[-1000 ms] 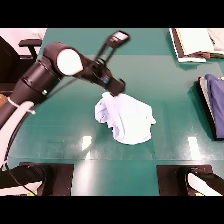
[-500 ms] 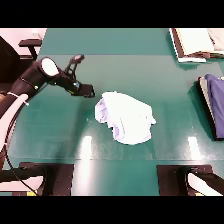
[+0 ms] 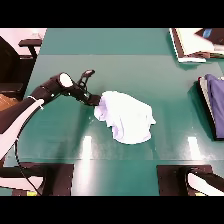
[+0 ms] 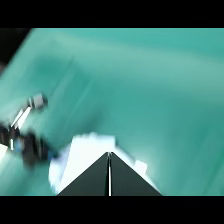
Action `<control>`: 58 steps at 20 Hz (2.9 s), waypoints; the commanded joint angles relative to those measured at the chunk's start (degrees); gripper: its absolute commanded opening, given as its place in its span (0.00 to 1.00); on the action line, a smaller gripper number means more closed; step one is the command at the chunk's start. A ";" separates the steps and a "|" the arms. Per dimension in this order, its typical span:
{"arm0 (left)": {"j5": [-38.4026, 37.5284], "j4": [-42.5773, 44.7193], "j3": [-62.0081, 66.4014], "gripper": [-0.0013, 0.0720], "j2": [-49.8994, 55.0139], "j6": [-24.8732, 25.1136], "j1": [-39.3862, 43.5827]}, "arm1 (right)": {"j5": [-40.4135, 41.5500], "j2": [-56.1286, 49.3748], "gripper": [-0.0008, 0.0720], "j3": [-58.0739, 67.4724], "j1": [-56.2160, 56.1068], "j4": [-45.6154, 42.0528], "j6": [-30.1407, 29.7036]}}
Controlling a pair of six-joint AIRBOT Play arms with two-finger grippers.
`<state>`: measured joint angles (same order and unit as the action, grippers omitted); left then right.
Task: Fold the shirts.
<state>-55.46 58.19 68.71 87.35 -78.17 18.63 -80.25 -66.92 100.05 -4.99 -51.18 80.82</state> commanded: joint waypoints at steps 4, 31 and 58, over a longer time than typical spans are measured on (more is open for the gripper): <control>-3.13 0.33 4.22 0.05 -2.84 1.97 -6.62 | 0.04 6.80 0.04 -30.45 0.00 -8.15 4.79; -4.11 9.92 6.10 0.05 -11.17 2.08 -9.53 | 27.87 -3.02 0.03 -48.41 -17.27 4.00 0.04; -18.08 11.23 32.94 0.05 -31.61 2.12 -14.91 | -8.24 3.96 0.03 2.19 19.02 -6.05 5.97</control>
<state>-69.56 68.99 104.64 49.15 -76.07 3.79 -85.91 -56.88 105.03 15.77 -56.97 85.45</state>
